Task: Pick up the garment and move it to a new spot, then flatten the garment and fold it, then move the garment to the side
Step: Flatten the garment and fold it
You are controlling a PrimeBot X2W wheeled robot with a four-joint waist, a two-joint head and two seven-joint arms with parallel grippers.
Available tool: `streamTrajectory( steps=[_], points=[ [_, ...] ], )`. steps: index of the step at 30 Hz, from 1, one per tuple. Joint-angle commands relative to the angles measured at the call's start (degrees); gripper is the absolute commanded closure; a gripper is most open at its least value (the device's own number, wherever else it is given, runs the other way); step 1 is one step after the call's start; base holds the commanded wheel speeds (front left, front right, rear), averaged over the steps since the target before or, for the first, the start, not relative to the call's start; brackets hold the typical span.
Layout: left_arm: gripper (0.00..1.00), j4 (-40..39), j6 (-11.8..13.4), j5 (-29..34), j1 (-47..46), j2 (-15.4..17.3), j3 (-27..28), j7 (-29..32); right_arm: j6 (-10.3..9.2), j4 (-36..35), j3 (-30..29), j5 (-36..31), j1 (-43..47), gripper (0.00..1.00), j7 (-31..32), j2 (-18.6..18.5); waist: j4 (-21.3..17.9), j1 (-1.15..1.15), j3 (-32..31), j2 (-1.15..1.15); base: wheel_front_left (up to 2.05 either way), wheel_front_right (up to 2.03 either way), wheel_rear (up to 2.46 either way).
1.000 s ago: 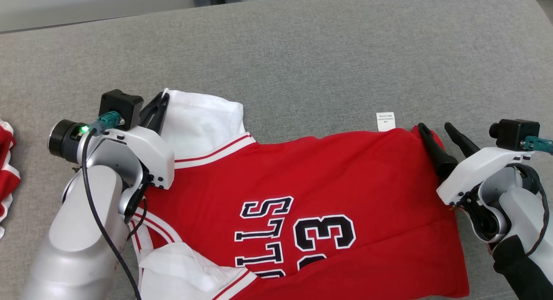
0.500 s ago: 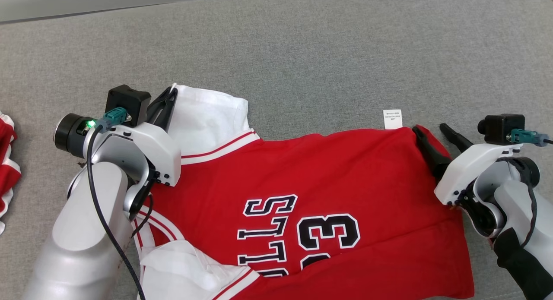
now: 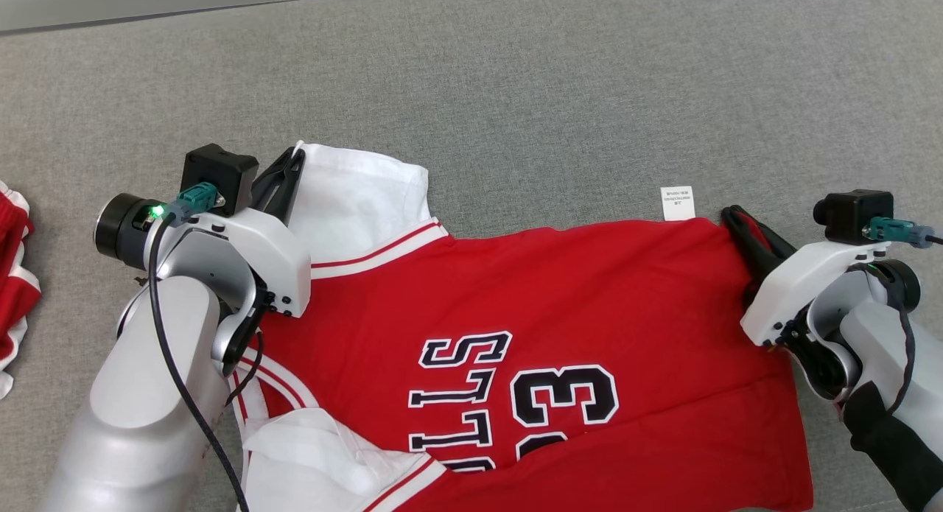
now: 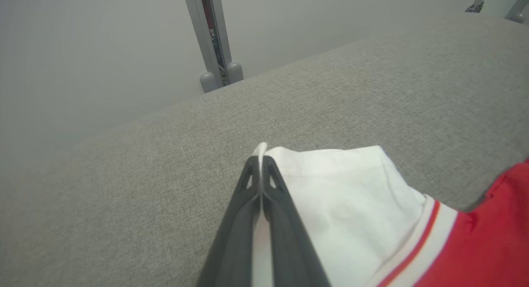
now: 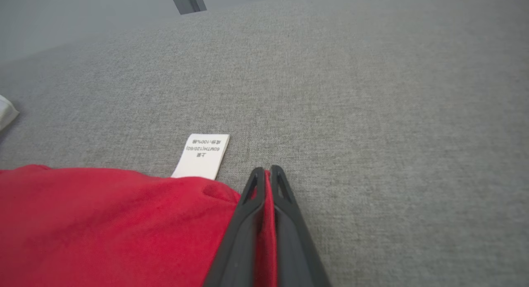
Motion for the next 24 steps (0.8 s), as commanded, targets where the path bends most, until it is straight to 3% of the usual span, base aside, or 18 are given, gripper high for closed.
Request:
streamTrajectory(
  steps=[1, 14, 24],
  points=[
    [1.00, -0.2, 0.2, -0.5, -0.2, 0.2, 0.0, -0.1, -0.01, 0.3, -0.2, 0.6, -0.1, 1.00, -0.7, -0.3, 0.0, 0.00, -0.1, 0.00, 0.00, 0.00, 0.00],
    [1.00, -0.6, 1.5, -3.7, 1.4, -0.7, 2.1, -2.3, -0.01, 0.5, -5.9, 8.8, 1.8, 1.00, -5.6, 0.1, 0.6, 0.00, -1.8, 0.00, 0.00, 0.00, 0.00],
    [1.00, -2.9, 2.2, -7.6, 3.3, -1.6, 5.1, -5.8, 0.00, -3.8, -3.1, 2.1, 4.0, 1.00, -5.7, -3.1, 2.2, 0.00, -3.6, 0.00, 0.00, 0.00, 0.00]
  ],
)
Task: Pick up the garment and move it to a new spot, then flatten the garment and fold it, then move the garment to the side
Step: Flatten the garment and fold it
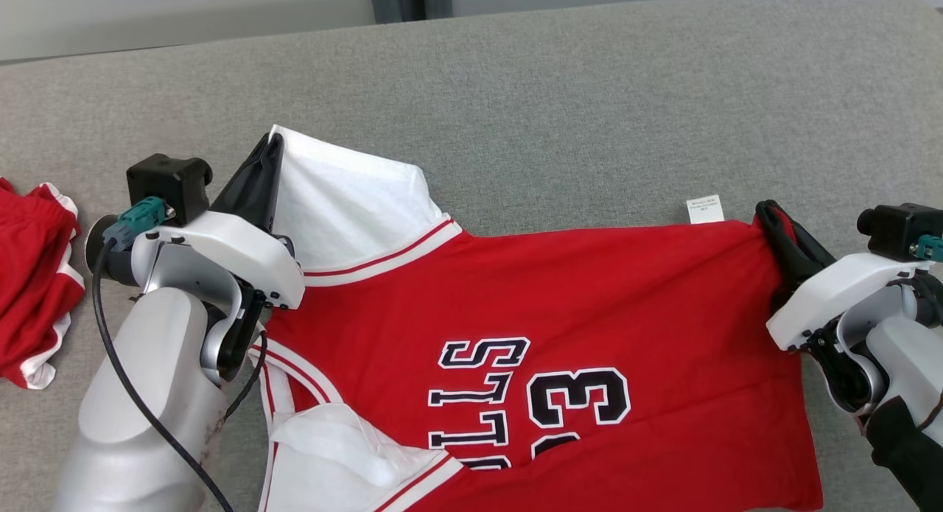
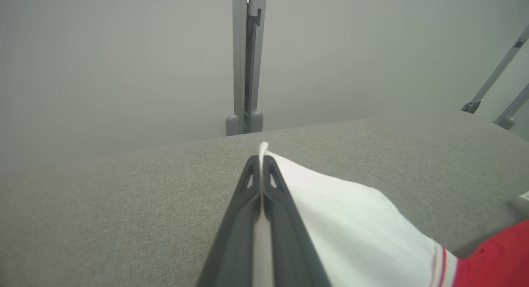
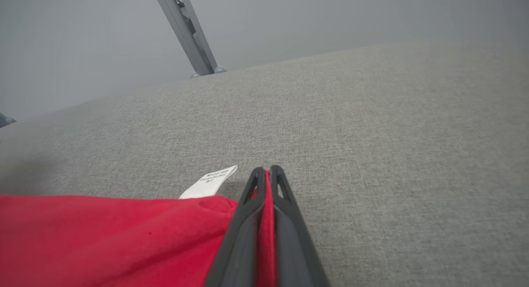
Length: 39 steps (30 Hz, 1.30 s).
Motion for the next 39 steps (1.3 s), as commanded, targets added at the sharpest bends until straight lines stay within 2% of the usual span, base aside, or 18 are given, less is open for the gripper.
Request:
streamTrajectory(
  steps=[1, 11, 19, 26, 35, 39],
  points=[
    [1.00, -0.8, 0.1, -0.8, 1.0, 0.0, 0.7, -0.6, 0.01, -1.0, 0.0, -1.1, 1.1, 1.00, -0.4, -1.1, 0.5, 0.00, -0.7, 0.00, 0.00, 0.00, 0.00],
    [1.00, -6.0, -0.6, -3.1, 5.5, 1.2, 0.7, 1.1, 0.01, -7.8, -1.3, -3.1, 5.3, 1.00, -0.4, -4.3, 1.5, 0.00, -2.8, 0.00, 0.00, 0.00, 0.00],
    [1.00, -14.5, -1.5, -5.4, 13.6, 3.8, 0.1, 4.8, 0.01, -13.5, -1.0, -3.7, 10.6, 1.00, -0.4, -7.5, 2.4, 0.00, -5.3, 0.00, 0.00, 0.00, 0.00],
    [1.00, -23.4, -2.0, -7.8, 22.5, 7.0, -0.6, 9.7, 0.01, -16.0, 3.5, -1.4, 13.8, 1.00, -0.3, -11.2, 3.2, 0.00, -7.7, 0.00, 0.00, 0.00, 0.00],
    [1.00, -33.6, -2.5, -14.0, 32.3, 11.4, -0.2, 17.8, 0.01, -16.0, 9.8, 0.4, 14.0, 1.00, 1.6, -15.7, 4.7, 0.00, -9.7, 0.00, 0.00, 0.00, 0.00],
    [1.00, -37.2, -3.3, -17.0, 35.7, 14.1, -1.9, 22.5, 0.01, -15.9, 12.6, 0.5, 13.6, 1.00, 2.4, -17.1, 5.3, 0.00, -10.3, 0.00, 0.00, 0.00, 0.00]
  ],
)
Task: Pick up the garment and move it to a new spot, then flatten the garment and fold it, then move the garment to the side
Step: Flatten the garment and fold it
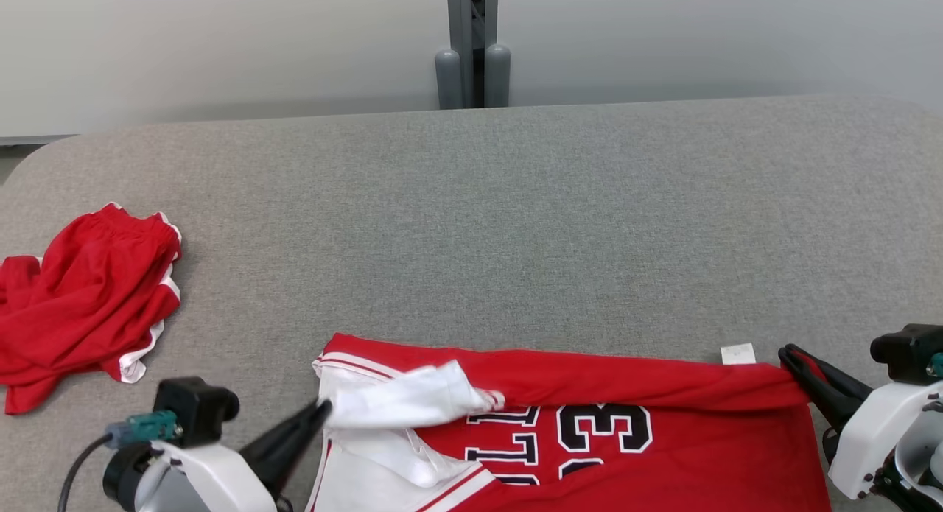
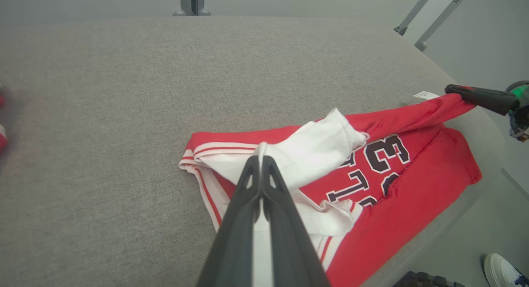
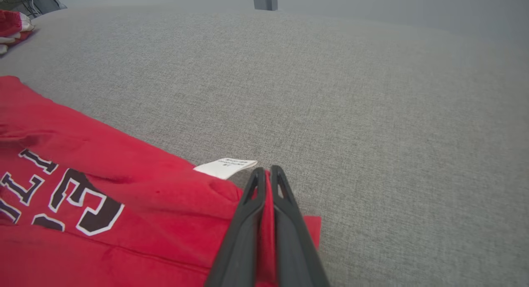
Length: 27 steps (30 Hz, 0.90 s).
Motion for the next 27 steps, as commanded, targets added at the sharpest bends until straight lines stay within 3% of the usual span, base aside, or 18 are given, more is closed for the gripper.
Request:
streamTrajectory(
  steps=[1, 13, 27],
  points=[
    [1.00, -1.3, -0.5, -1.3, 1.2, 1.2, -0.5, 1.5, 0.01, -0.2, 0.8, 0.4, -0.1, 1.00, 0.2, -0.7, 0.3, 0.00, -0.3, 0.00, 0.00, 0.00, 0.00],
    [1.00, -6.8, -1.1, -6.4, 5.6, 6.4, -4.0, 9.0, 0.01, -6.0, 7.5, 2.3, -2.0, 1.00, 2.7, -6.9, 0.5, 0.00, -0.8, 0.00, 0.00, 0.00, 0.00],
    [1.00, -7.3, -0.4, -9.1, 6.3, 7.8, -4.4, 12.4, 0.01, -11.4, 11.6, 7.9, -3.5, 1.00, 6.1, -11.0, 0.2, 0.00, -0.4, 0.00, 0.00, 0.00, 0.00]
  ],
)
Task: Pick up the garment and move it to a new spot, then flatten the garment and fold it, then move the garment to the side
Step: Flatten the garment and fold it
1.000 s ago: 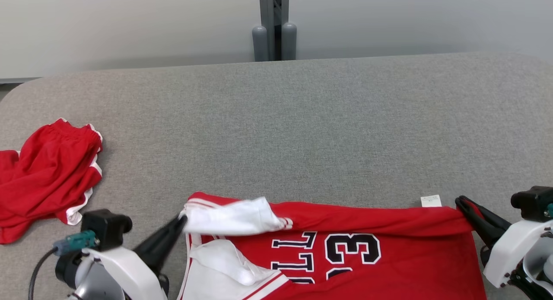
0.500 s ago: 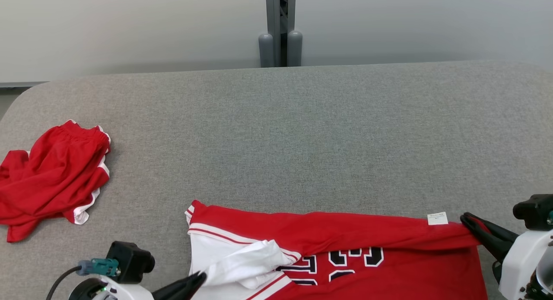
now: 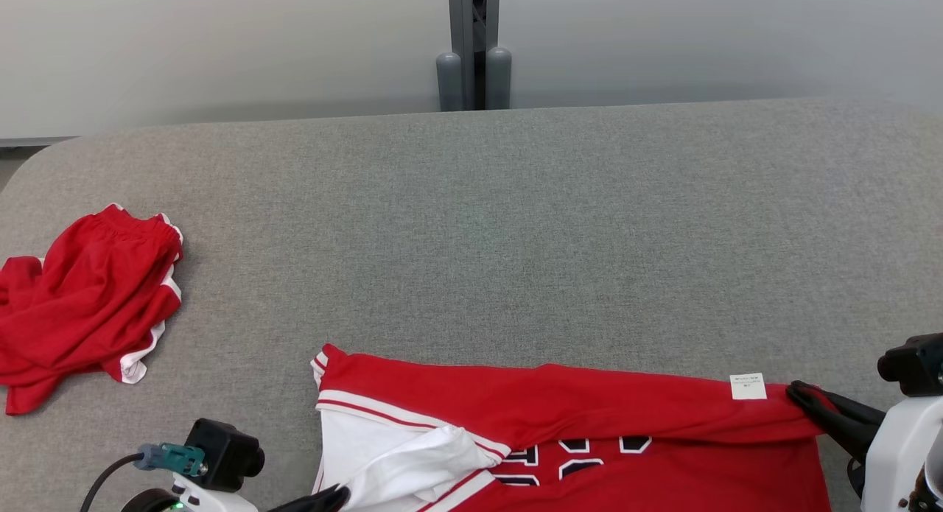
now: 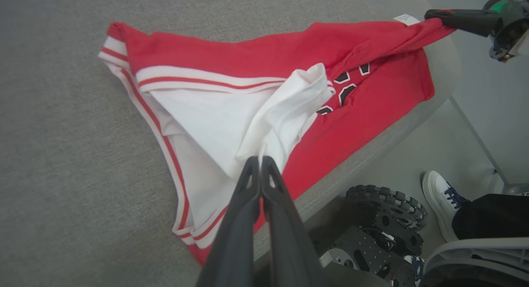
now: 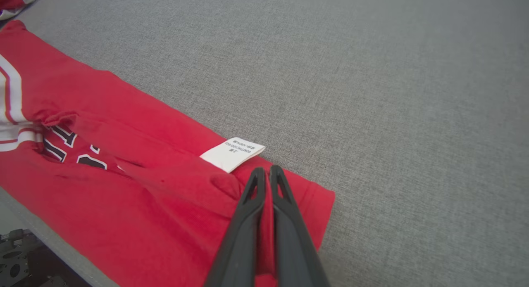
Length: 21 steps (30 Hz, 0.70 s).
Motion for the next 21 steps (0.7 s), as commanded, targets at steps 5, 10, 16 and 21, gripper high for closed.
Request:
streamTrajectory(
  steps=[5, 10, 16, 21],
  points=[
    [1.00, 0.7, -0.1, 0.5, 0.6, 0.6, -1.5, 1.4, 0.01, 0.0, 1.3, 1.5, -0.7, 1.00, 1.2, -0.5, 0.1, 0.00, 0.4, 0.00, 0.00, 0.00, 0.00],
    [1.00, 1.8, -0.3, 2.4, -1.3, 0.8, -3.1, 1.8, 0.01, 1.3, 2.4, 3.3, -0.7, 0.00, 2.9, -0.2, 0.1, 0.00, 0.6, 0.00, 0.00, 0.00, 0.00],
    [0.00, 3.4, 0.5, 4.8, -2.2, 0.3, -3.6, 0.6, 0.01, 0.4, 2.2, 7.0, -0.9, 0.00, 5.1, -1.1, -0.5, 0.00, 0.3, 0.00, 0.00, 0.00, 0.00],
    [0.00, 3.0, 2.0, 4.8, -3.6, -0.4, -1.1, -2.1, 0.01, -0.4, 0.0, 9.7, -1.6, 0.00, 3.7, -2.7, -1.1, 0.00, -0.2, 0.00, 0.00, 0.00, 0.00]
  ],
)
